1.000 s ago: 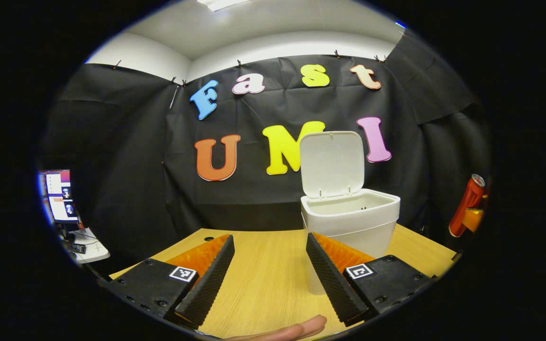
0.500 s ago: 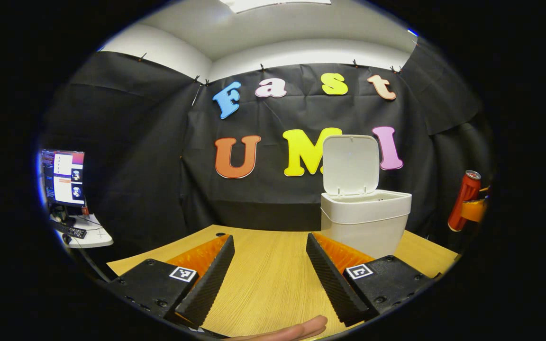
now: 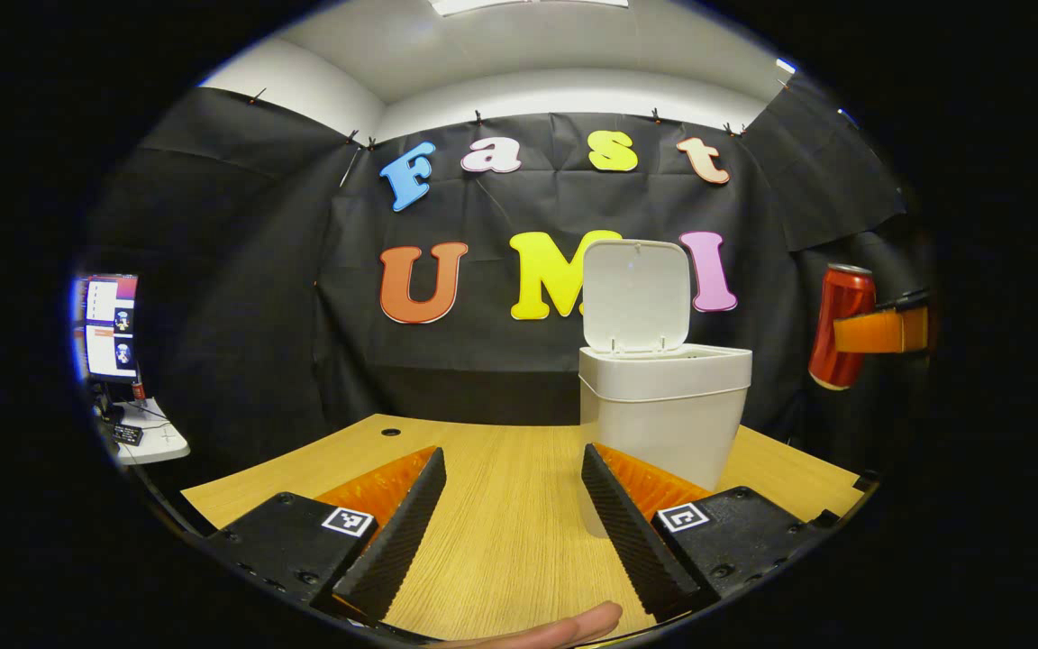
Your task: Press the lid of the desktop garbage bin to open it, pick up the crumpled paper on the desktop and throw it into the bin, then pick up the pop can on the desktop and drop it into the bin, and finally close the garbage bin lid.
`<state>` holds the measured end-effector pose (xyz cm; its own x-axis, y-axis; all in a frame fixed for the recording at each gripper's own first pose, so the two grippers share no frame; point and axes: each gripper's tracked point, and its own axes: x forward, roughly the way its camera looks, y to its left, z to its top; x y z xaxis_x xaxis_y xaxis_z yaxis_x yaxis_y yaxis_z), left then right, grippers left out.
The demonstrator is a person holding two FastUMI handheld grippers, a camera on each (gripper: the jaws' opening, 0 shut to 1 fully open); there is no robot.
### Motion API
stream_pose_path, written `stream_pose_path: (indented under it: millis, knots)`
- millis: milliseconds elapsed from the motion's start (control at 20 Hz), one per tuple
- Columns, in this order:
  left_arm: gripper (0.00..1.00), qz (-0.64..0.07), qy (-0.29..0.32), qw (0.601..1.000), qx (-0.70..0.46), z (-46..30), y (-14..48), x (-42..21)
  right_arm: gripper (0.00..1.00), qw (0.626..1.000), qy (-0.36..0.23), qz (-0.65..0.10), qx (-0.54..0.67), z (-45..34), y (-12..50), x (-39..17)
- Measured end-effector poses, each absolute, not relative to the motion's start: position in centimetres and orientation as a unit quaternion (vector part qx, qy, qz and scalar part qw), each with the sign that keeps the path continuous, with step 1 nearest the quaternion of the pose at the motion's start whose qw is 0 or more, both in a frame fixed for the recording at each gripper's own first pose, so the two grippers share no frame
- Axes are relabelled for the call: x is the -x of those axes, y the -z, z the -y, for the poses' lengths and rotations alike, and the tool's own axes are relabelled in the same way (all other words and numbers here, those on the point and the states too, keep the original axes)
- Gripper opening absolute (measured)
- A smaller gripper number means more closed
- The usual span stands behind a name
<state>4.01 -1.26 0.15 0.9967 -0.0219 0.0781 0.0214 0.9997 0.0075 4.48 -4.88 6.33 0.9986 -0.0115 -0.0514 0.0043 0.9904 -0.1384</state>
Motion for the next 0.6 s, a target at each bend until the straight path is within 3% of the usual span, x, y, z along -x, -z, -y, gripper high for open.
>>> stream_pose_path:
  millis: [600]
  knots:
    - [0.98,0.033,0.023,0.999,0.017,1.5,0.1,-3.8,0.79,0.996,-0.031,-0.006,0.078,-0.6,-15.2,-13.1]
